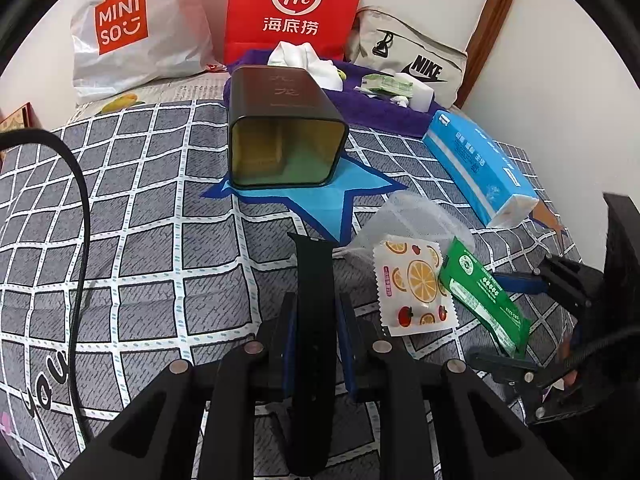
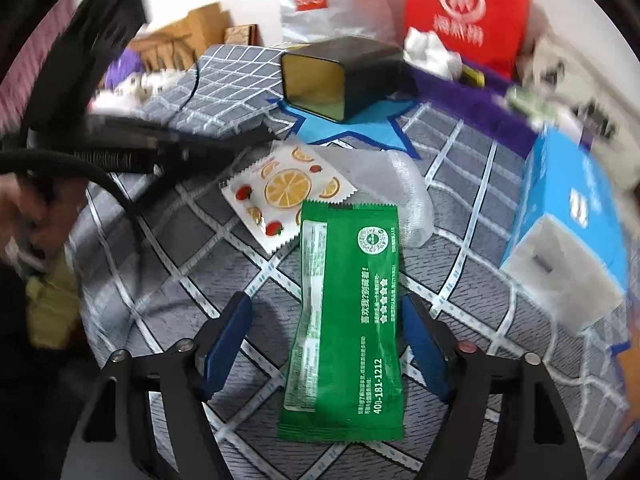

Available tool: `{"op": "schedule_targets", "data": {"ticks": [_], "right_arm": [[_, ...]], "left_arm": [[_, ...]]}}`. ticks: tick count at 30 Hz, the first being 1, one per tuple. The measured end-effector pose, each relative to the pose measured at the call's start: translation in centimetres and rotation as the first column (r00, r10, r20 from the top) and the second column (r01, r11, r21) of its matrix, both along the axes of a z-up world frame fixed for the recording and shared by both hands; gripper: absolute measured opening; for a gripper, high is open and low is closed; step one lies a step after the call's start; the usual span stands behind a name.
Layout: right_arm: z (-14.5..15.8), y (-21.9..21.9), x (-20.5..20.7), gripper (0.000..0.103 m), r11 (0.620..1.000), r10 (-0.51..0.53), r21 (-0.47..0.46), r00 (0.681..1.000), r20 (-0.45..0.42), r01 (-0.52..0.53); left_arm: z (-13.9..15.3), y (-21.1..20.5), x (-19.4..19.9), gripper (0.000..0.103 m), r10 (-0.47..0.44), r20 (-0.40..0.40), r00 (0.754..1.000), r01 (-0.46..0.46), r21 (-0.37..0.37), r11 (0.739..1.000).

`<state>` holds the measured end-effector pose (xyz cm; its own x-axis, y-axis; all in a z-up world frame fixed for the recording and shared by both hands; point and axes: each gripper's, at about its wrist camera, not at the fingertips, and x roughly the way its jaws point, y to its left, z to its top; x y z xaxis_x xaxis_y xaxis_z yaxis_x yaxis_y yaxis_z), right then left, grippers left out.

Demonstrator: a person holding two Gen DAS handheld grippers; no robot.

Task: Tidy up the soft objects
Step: 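Grasp the green wet-wipe pack with the right gripper while the left grasps a black strap, then carry the green pack with the right gripper onto the purple towel while the left carries the strap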

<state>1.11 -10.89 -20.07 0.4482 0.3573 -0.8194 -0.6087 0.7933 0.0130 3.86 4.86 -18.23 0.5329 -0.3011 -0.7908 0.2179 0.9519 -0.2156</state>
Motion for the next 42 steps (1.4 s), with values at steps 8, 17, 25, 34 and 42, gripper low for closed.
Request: {"op": "schedule_targets", "data": {"ticks": [8,17,25,34,42], "right_arm": [[0.5,-1.7,1.4,0.033,0.99,-0.08,0.113,0.995,-0.059,0.087],[3.5,-3.5,3.1,0.033,0.98,-0.127,0.145,0.99,-0.056,0.134],[6.1,-5.4,5.7,0.033,0.972,-0.162,0.167,0.987,-0.015,0.162],[10.2,-7.6,11.4,0.033,0.956,-0.182,0.242,0.982,0.045,0.166],[12.8,-9.2,17.1,0.033,0.931,-0.208,0.318,0.977,0.053,0.181]], "left_arm": [[1.3,-0.2,0.1,0.018,0.0,0.006,1.0,0.0,-0.012,1.0],[4.9,0.2,1.5,0.018,-0.005,0.048,0.999,0.009,-0.064,0.998],[8.0,0.1,4.4,0.018,-0.008,0.093,0.996,0.015,-0.071,0.997],[11.6,-0.8,9.4,0.018,-0.013,0.145,0.989,0.021,-0.059,0.998],[13.1,-1.4,14.2,0.018,-0.007,0.171,0.985,0.018,-0.06,0.998]]}}
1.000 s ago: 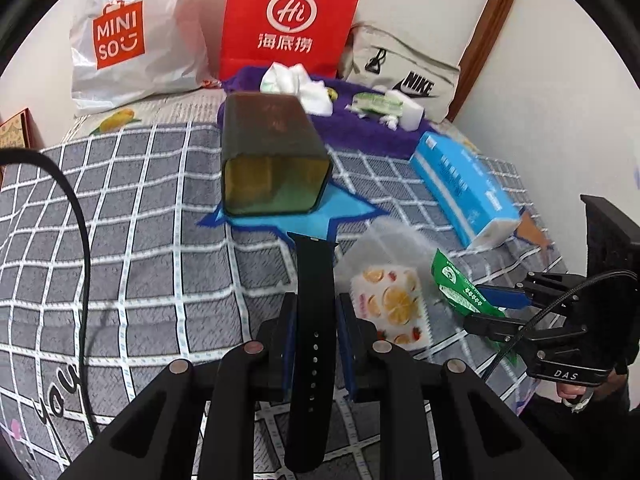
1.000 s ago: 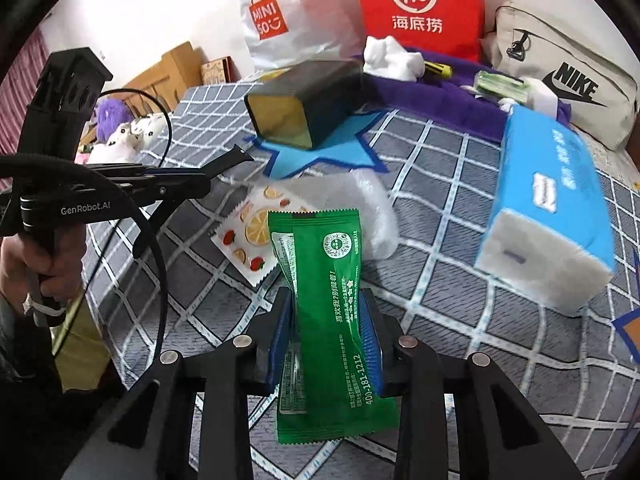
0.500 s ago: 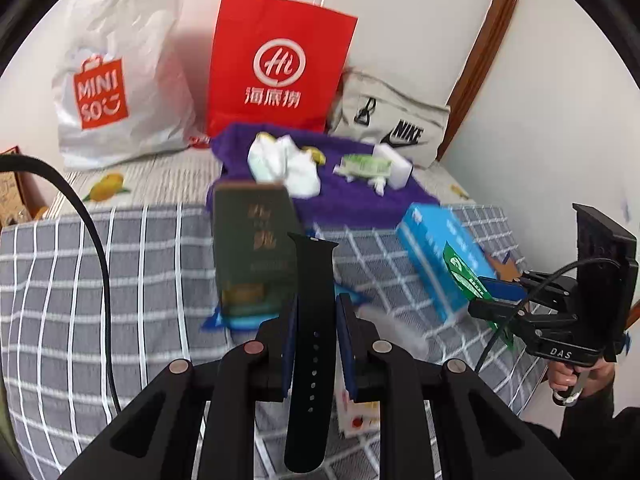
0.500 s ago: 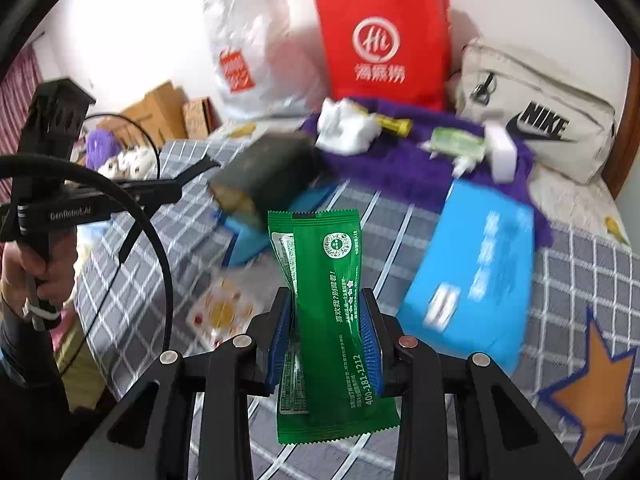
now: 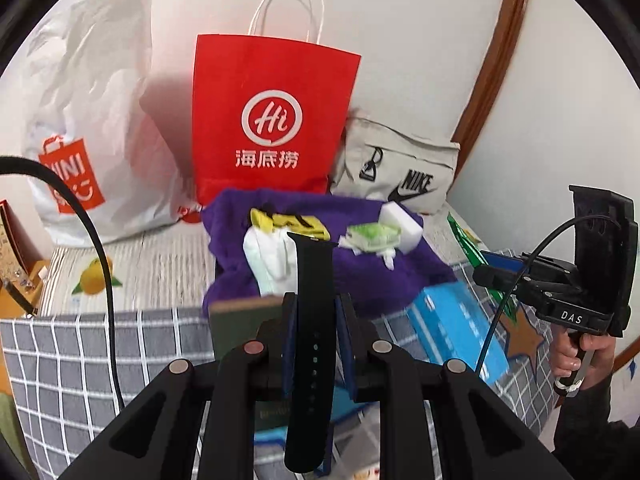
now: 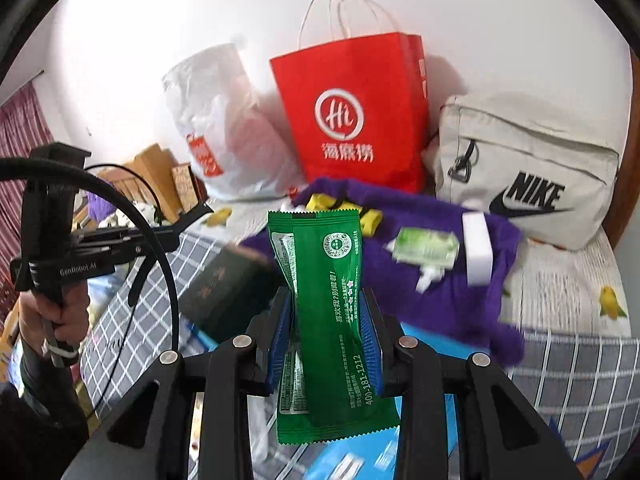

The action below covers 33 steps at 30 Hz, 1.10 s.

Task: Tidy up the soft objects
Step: 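Carry the green pack with the right gripper onto the purple towel while the left carries the strap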

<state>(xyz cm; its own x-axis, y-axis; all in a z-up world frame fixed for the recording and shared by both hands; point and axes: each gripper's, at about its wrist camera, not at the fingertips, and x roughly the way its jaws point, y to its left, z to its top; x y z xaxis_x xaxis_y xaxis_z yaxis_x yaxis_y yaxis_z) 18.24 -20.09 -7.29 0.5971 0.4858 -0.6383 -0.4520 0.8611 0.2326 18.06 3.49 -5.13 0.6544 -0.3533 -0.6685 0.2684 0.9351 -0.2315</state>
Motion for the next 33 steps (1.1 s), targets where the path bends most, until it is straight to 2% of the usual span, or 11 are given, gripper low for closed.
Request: {"op": "schedule_targets", "data": {"ticks": [10,18,22,24,28,33], "right_arm": [[1.7,-0.9,5.3,0.033,0.994,0.007,0.106,0.999,0.039,-0.011],[3.2,0.1,9.6,0.034,0.996,-0.038,0.085,0.996,0.081,0.031],[2.3,0.4,11.3,0.034,0.996,-0.077,0.044,0.992,0.097,0.073],[1.4,0.4,12.1,0.034,0.997,-0.066,0.044,0.995,0.069,0.063],[-0.3,0.8,13.1,0.034,0.999,-0.045,-0.016,0.999,0.029,0.045],[-2.7,0.0,14.3,0.034,0.998,-0.04,-0.046,0.998,-0.049,0.038]], "left_arm": [[1.1,-0.7,5.4,0.018,0.01,0.022,1.0,-0.009,-0.022,1.0],[-0.1,-1.6,10.5,0.018,0.024,-0.043,0.999,-0.027,-0.066,0.997],[-0.9,-3.0,12.5,0.018,0.005,-0.061,0.998,-0.01,-0.09,0.996],[-1.5,-3.9,13.4,0.018,-0.005,-0.084,0.996,-0.003,-0.088,0.996],[-2.4,-5.0,13.9,0.018,-0.035,-0.095,0.995,0.028,-0.082,0.996],[-4.2,-5.2,15.1,0.018,-0.032,-0.144,0.989,0.016,-0.112,0.994]]}}
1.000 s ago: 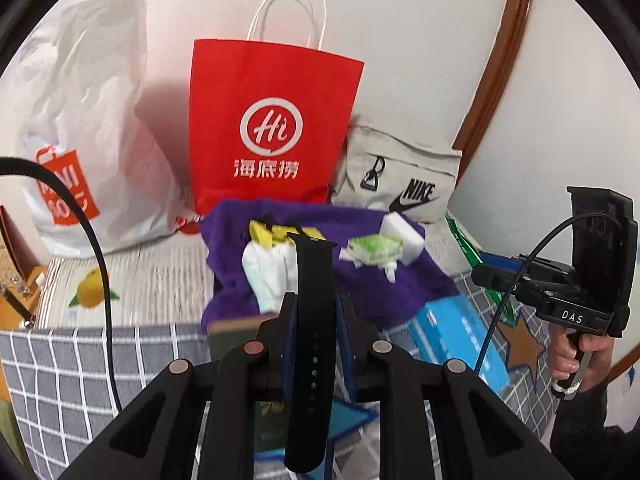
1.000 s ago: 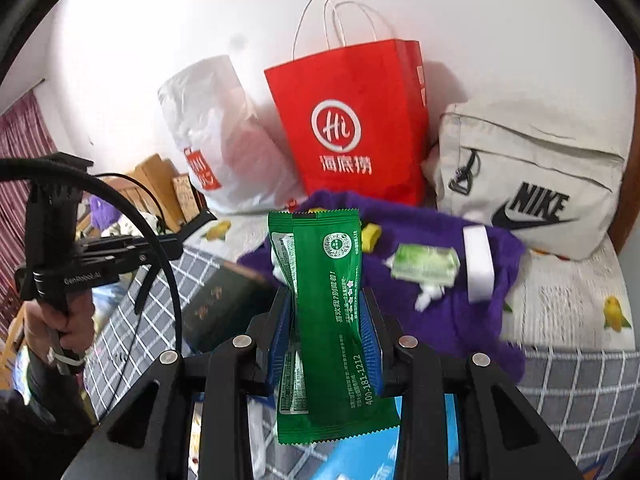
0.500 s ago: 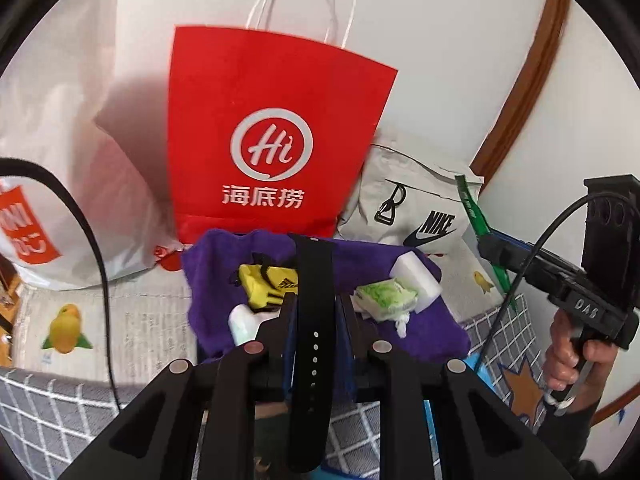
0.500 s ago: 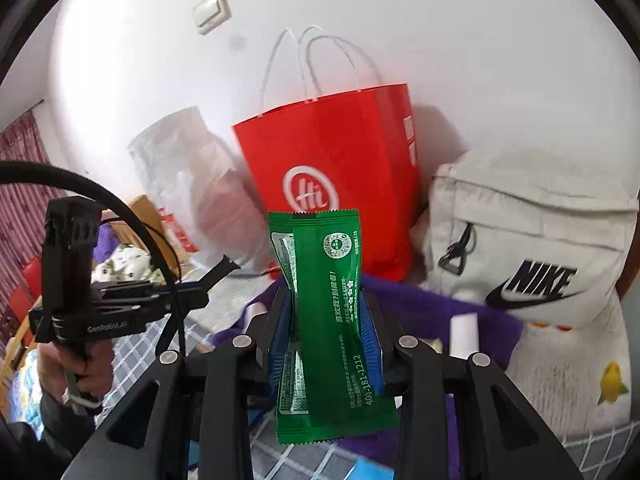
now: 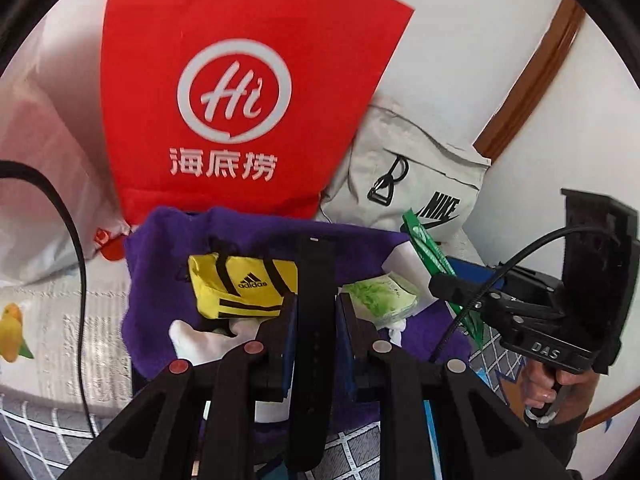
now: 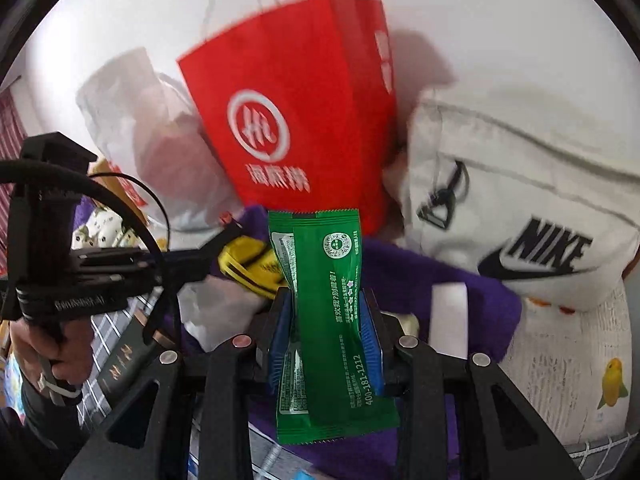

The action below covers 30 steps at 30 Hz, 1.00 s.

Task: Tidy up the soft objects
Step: 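Carry the green pack with the right gripper onto the purple towel while the left carries the strap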

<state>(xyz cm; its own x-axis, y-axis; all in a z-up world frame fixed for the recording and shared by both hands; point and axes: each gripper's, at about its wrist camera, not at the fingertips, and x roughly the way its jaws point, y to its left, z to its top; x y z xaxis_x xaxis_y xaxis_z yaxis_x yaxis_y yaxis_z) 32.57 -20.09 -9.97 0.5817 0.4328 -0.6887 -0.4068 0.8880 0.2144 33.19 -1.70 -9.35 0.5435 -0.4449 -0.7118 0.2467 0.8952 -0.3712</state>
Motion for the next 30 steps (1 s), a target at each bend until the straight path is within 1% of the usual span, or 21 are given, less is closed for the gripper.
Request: {"op": "schedule_targets", "data": {"ticks": [3,8,11,14,16,18,21,23,24,27,30], "right_arm": [[-1.4,-1.2,0.8,0.034,1.0,-0.006,-0.009,0.998,-0.057,0.006],[-3.3,-3.9,2.0,0.034,0.998,-0.056,-0.001,0.989,-0.134,0.056],[-3.5,-4.8,1.8,0.034,0.998,-0.061,-0.017,0.989,-0.134,0.059],[-3.5,-5.3,1.5,0.034,0.999,-0.035,-0.017,0.991,-0.131,0.033],[-3.9,-5.3,1.7,0.034,0.999,-0.041,-0.022,0.989,-0.145,0.038],[-4.2,-5.1,1.8,0.034,0.999,-0.031,-0.02,0.987,-0.156,0.029],[-5.0,-4.1,2.0,0.034,0.998,-0.022,-0.062,0.985,-0.172,0.011],[-5.3,-3.6,2.2,0.037,0.999,-0.005,-0.049,0.984,-0.179,-0.004],[-5.3,-3.5,2.2,0.038,0.999,0.005,-0.046,0.984,-0.179,-0.013],[-5.4,-2.7,2.0,0.04,0.996,0.021,-0.078,0.985,-0.169,-0.035],[-5.3,-2.3,1.8,0.042,0.995,0.038,-0.089,0.986,-0.165,-0.053]], "left_arm": [[-0.3,-0.1,0.1,0.018,-0.001,-0.005,1.0,0.001,-0.01,1.0],[-0.9,-0.1,0.4,0.018,0.01,-0.009,1.0,-0.01,-0.005,1.0],[-1.2,-0.1,0.5,0.018,0.008,-0.018,1.0,-0.008,-0.007,1.0],[-1.5,-0.3,0.5,0.018,0.002,-0.023,1.0,-0.002,-0.009,1.0],[-1.6,-0.4,0.5,0.018,0.001,-0.023,1.0,-0.001,-0.008,1.0],[-1.8,-0.5,0.6,0.018,0.002,-0.024,1.0,-0.002,-0.005,1.0],[-2.0,-0.3,0.7,0.018,0.009,-0.027,1.0,-0.01,-0.025,1.0],[-2.1,-0.2,0.9,0.018,0.015,-0.025,1.0,-0.016,-0.043,0.999],[-2.1,-0.1,0.9,0.018,0.022,-0.026,0.999,-0.023,-0.043,0.999],[-2.5,-0.1,1.1,0.018,0.033,-0.034,0.999,-0.035,-0.042,0.999],[-2.9,-0.3,1.3,0.018,0.032,-0.042,0.999,-0.035,-0.06,0.998]]}}
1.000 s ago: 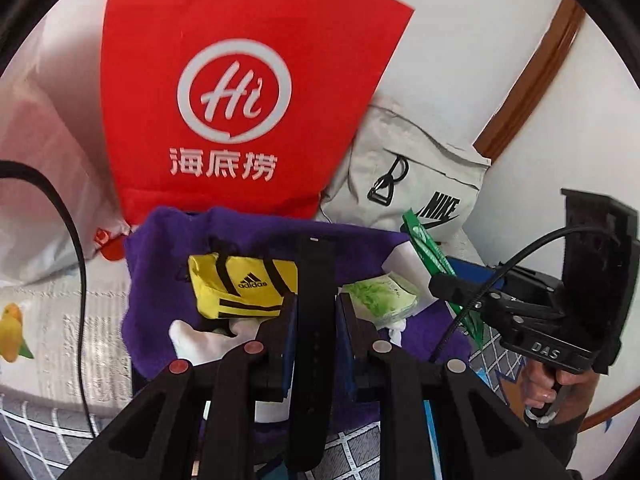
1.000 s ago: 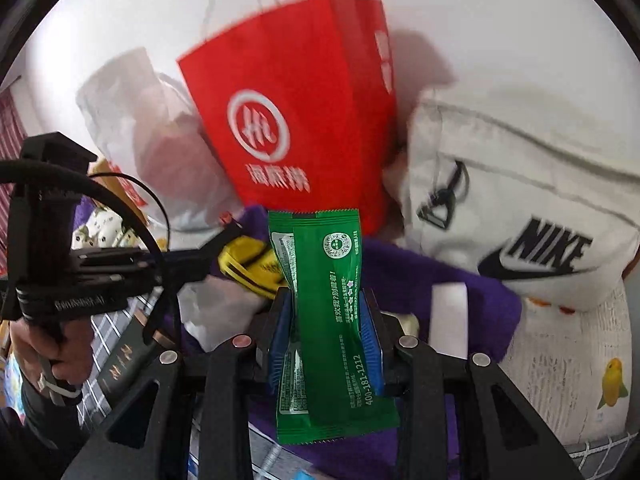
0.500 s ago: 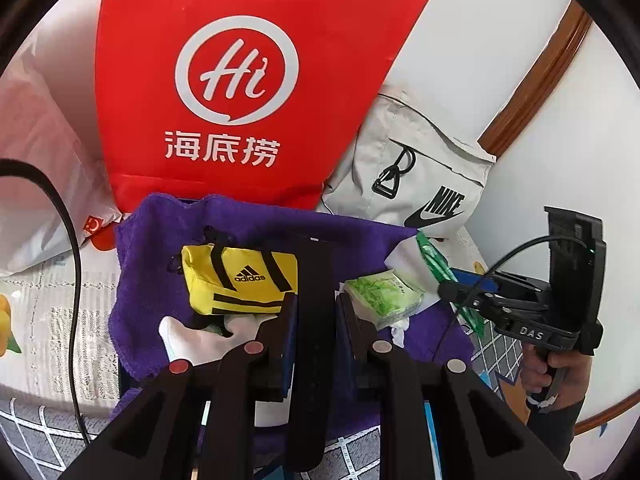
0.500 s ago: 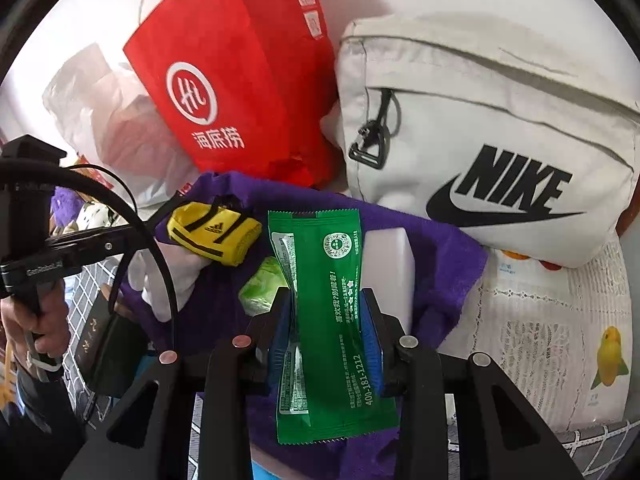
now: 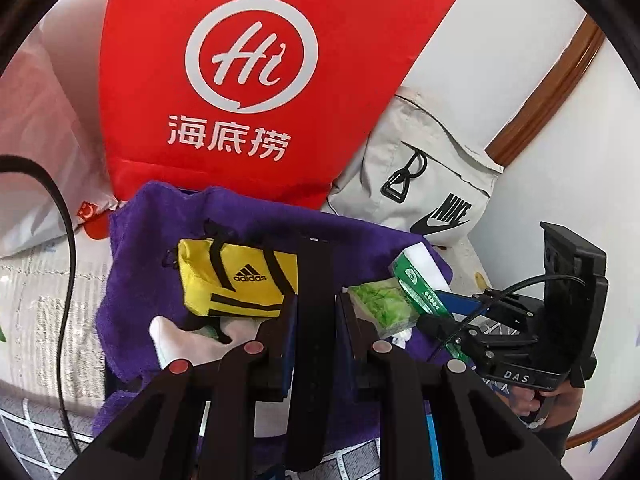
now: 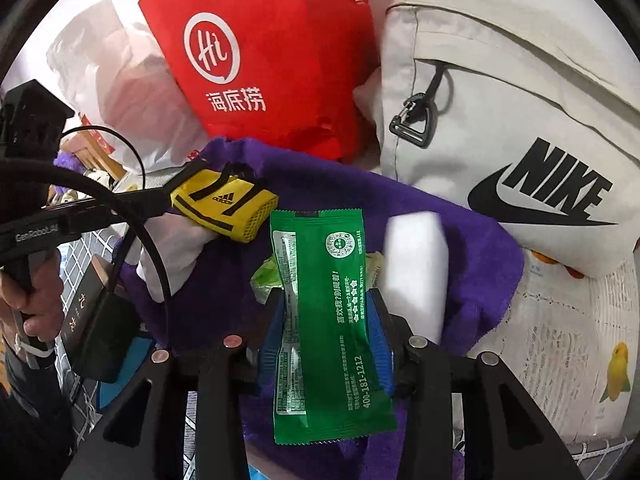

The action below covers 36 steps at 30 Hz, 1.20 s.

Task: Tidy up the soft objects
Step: 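Carry the green pack with the right gripper onto the purple towel while the left carries the strap, then open both grippers to drop the green pack and strap on the towel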

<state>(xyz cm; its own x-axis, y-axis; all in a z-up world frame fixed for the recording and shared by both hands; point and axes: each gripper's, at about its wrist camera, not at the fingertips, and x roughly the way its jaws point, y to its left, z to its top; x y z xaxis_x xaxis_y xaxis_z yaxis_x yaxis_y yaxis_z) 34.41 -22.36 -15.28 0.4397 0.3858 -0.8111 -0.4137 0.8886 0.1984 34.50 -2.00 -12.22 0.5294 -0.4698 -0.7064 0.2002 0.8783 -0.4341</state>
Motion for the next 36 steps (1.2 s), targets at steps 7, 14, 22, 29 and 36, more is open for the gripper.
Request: {"op": "schedule_targets", "data": {"ticks": [7,14,22,29,36], "right_arm": [[0.8,-0.3,-0.4,0.053,1.0,-0.006,0.014,1.0,0.022,0.005],[0.9,-0.3,-0.2,0.053,1.0,-0.016,0.022,1.0,0.022,0.016],[1.9,-0.2,-0.9,0.053,1.0,-0.009,0.018,0.999,0.05,0.008],[2.4,0.1,-1.1,0.053,1.0,-0.001,0.015,0.998,0.063,0.0],[3.5,0.8,-1.4,0.053,1.0,-0.006,0.025,0.997,0.078,0.004]], "left_arm": [[-0.9,-1.0,0.2,0.018,-0.002,-0.012,1.0,0.003,0.008,1.0],[-1.3,-1.5,0.2,0.018,-0.007,-0.017,1.0,0.007,0.034,0.999],[-1.4,-1.2,0.5,0.036,0.024,-0.032,0.999,-0.023,0.04,0.999],[0.4,0.0,-0.1,0.047,0.06,0.032,0.998,-0.061,0.03,0.998],[2.9,1.7,-1.3,0.047,0.097,0.078,0.992,-0.102,0.051,0.994]]}}
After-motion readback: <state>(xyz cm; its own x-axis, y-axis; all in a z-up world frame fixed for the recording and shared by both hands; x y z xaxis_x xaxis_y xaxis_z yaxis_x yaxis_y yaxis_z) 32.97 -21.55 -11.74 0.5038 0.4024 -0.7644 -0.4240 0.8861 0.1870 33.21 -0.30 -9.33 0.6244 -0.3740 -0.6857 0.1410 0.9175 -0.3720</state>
